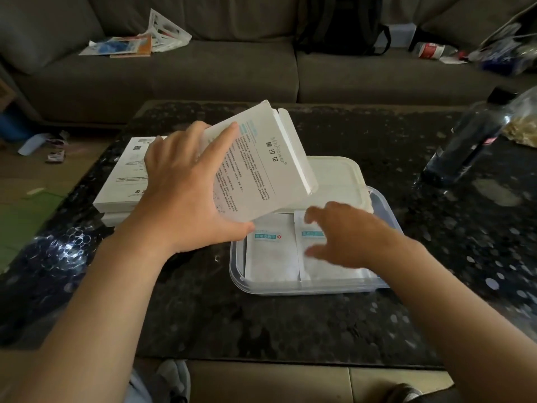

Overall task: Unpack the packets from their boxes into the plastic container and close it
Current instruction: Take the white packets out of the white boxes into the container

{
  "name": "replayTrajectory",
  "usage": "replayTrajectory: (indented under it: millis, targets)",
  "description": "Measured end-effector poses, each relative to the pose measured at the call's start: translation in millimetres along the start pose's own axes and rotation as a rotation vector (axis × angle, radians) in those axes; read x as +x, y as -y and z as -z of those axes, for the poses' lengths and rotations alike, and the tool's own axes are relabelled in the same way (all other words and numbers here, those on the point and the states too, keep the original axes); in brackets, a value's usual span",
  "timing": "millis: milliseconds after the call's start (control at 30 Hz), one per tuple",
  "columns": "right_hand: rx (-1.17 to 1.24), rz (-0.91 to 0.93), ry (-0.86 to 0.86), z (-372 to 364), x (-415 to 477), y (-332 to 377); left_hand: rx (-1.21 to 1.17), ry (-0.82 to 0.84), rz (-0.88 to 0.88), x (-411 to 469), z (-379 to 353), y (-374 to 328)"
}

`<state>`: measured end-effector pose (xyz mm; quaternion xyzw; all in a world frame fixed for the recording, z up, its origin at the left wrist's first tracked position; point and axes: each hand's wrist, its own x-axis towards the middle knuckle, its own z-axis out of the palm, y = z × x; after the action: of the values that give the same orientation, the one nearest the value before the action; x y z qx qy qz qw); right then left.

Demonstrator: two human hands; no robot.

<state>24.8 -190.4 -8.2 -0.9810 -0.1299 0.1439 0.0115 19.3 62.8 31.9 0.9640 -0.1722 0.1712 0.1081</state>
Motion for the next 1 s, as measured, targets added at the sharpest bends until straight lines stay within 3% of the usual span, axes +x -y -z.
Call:
replayTrajectory:
  millis: [133, 267, 533, 1000]
  targets:
    - [-0.006, 0.076, 0.224, -25, 8, -5, 0.034, 0.138, 0.006, -2, -2, -11]
    - [0.062, 0.111, 0.211, -26, 10, -9, 0.111, 0.228, -0.036, -2, -15, -22]
    - [-0.091, 0.025, 0.311, -16, 8, -16, 0.165, 0.232, -0.033, -1, -22, -22]
    - [-0.102, 0.063, 0.203, -24, 7, -20, 0.121, 0.262, 0.009, -1, -20, -21]
